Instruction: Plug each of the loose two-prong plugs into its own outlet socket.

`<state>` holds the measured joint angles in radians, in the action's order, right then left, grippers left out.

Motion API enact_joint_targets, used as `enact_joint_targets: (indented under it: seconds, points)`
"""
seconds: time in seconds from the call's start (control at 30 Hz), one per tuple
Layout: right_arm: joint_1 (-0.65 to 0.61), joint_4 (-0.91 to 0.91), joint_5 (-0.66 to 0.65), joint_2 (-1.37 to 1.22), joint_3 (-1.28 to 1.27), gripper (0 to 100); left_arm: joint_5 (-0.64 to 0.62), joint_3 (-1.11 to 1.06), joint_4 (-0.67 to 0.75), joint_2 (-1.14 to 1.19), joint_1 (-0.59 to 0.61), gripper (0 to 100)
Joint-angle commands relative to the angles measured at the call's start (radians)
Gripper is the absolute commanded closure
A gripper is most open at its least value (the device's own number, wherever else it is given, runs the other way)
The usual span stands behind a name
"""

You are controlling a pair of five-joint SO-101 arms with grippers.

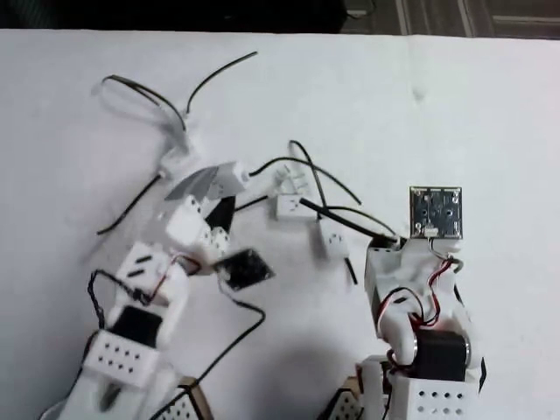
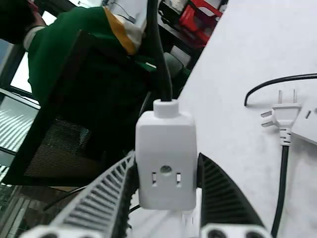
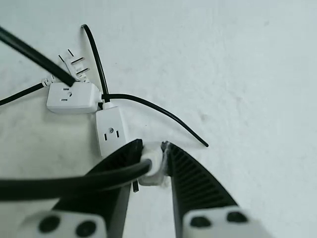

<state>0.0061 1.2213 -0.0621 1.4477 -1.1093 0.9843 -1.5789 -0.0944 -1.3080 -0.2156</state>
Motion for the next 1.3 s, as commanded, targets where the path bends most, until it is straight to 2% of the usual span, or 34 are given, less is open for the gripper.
enact_joint_targets:
  seconds: [0.0,0.07,0.17,0.57,0.77,1.0,1.17,1.27]
  points:
    - [0.001,0.001,-0.003,0.005,0.006,98.1,-0.012,-0.092,0.052,-0.220,0.007,91]
    - [0.001,0.001,-0.003,0.005,0.006,98.1,-0.118,-0.123,0.028,-0.357,0.007,85]
    - [0.001,0.001,-0.003,0.005,0.006,98.1,-0.264,-0.092,-0.086,-0.538,0.038,82]
    - [0.001,0.001,-0.003,0.005,0.006,98.1,-0.308,0.031,-0.152,-0.495,0.061,82]
    - [0.001,0.001,-0.003,0.005,0.006,98.1,-0.690,0.209,-0.341,-0.495,0.061,75]
    - [0.001,0.002,-0.003,0.005,0.006,98.1,-0.950,0.264,-0.385,-0.495,0.061,75]
    - [0.001,0.002,-0.003,0.005,0.006,98.1,-0.991,0.264,-0.387,-0.499,0.067,75]
    - [0.001,0.002,-0.003,0.005,0.006,98.1,-0.991,0.264,-0.387,-0.504,0.116,75]
